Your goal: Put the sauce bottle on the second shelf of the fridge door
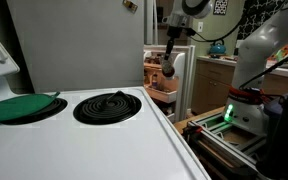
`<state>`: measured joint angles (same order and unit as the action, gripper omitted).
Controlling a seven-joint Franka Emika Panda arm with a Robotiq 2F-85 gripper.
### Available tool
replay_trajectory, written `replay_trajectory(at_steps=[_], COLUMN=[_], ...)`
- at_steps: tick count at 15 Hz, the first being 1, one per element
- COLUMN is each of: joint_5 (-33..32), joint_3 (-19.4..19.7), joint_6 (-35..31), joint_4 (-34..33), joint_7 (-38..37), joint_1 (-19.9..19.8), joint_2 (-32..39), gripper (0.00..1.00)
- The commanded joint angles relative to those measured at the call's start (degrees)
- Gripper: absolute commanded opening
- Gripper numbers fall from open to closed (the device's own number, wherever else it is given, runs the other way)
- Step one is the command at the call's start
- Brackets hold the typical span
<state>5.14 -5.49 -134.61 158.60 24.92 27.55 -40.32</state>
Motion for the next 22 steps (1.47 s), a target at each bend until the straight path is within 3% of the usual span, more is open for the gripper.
replay_trajectory(at_steps=[1, 4, 5, 6, 11, 12, 18, 22], joint_5=[-3.68, -5.44, -3.88, -3.98, -3.91, -3.92, -5.37, -2.35], joint_3=[-0.70, -0.34, 0.58, 0.64, 0.66, 0.66, 2.55, 5.45], joint_6=[-10.70, -18.13, -14.26, -14.98, -14.94, -14.94, -14.95, -16.23], joint_4=[-0.17, -0.10, -0.11, -0.18, -0.57, -0.57, -0.49, -0.51], joint_7=[-0.74, -1.30, -0.60, -0.60, -0.56, -0.56, -2.85, 0.04], joint_1=[-3.95, -5.82, -3.87, -4.15, -3.90, -3.90, -10.92, -10.33], joint_2=[4.28, 8.97, 5.76, 6.78, 6.99, 6.96, 12.48, 17.44], gripper=[0.37, 0.37, 0.37, 0.62, 0.62, 0.37, 0.37, 0.37])
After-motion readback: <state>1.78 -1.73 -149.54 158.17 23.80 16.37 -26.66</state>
